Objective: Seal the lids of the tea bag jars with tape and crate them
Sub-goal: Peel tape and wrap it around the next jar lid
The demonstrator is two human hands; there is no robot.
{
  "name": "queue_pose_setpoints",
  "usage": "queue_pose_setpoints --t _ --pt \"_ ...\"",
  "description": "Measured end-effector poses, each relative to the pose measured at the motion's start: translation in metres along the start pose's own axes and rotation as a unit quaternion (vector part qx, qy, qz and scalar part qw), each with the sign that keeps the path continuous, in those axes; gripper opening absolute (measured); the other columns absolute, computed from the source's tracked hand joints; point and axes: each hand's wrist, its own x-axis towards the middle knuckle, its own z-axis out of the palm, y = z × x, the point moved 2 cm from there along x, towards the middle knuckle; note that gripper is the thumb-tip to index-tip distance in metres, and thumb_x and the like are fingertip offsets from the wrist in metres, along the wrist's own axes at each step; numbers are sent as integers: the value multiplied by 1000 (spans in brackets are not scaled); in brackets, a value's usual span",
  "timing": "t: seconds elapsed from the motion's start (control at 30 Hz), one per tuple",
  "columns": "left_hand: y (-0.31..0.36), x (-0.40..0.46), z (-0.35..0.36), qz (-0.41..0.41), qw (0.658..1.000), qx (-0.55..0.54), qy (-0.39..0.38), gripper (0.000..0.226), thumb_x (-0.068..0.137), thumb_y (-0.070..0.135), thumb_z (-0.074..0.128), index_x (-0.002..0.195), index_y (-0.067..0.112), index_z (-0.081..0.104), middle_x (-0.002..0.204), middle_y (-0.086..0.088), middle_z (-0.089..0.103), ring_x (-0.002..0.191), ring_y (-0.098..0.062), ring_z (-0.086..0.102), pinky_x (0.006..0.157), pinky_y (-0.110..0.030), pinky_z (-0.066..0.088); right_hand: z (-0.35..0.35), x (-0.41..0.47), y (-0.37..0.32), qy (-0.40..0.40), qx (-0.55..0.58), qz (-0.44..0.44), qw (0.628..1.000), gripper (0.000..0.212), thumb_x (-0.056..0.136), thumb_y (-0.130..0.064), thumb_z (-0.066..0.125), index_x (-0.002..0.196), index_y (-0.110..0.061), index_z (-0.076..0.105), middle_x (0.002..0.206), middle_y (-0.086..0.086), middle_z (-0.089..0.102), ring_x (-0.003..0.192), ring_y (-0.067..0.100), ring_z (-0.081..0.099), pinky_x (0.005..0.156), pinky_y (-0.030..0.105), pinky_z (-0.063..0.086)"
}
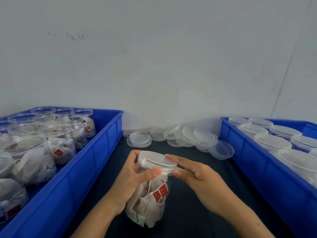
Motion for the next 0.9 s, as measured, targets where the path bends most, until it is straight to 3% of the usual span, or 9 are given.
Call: queue_pose_setpoints --t 0.1,0.2,0.3,0.37,0.43,0.6,0.73,0.9 --pt "2 -3 4 3 1000 20 11 85 50 53 80 121 17 50 108 4 71 99 -11 69 72 -19 55 1 -1 -3 24 -33 3 999 39 94 -52 45 129 -67 36 119 -39 54 114 -4 53 89 14 42" --pt "4 -10 11 39 988 126 84 68 66 77 62 122 41 48 124 17 53 101 8 61 70 -13 52 5 -3 -5 59 -54 11 997 39 95 -53 44 132 -62 39 110 -17 68 97 5 62 84 21 51" --pt "6 -16 17 73 960 230 145 80 56 88 56 125 56 33 115 37 48 100 14 55 74 -12 44 12 -5 -9 91 -71 13 993 40 95 -54 41 135 -58 38 86 -18 66 78 -1 61 72 17 50" --pt "6 -14 16 63 962 210 164 73 50 83 66 112 51 42 101 39 56 94 18 56 70 -9 42 16 -6 -13 87 -91 2 992 44 95 -56 37 139 -56 34 67 -18 55 62 -4 54 58 14 44" --pt "5 -12 13 48 969 172 171 69 44 71 71 105 43 50 96 39 60 88 18 58 65 -10 44 16 -7 -18 62 -116 -9 991 48 96 -56 32 143 -53 27 61 -14 48 57 -1 50 56 15 40" --pt "2 -7 1 8 982 105 159 75 42 61 76 108 32 58 96 13 72 85 1 69 69 -19 49 6 -6 -14 0 -59 33 998 52 94 -61 30 144 -54 18 74 -8 61 73 6 61 75 23 51" --pt "3 -3 -6 -4 989 65 130 69 42 54 77 105 28 62 93 13 74 83 -5 71 65 -18 52 2 -6 -10 -4 -64 41 997 52 90 -68 32 138 -50 29 73 -12 52 71 2 52 65 19 40" --pt "4 -2 -11 -6 998 23 66 76 39 58 87 105 26 66 100 2 75 92 -13 71 73 -25 53 0 -3 -11 -7 -97 33 995 41 94 -61 28 134 -50 34 89 -13 57 85 4 54 75 21 45"
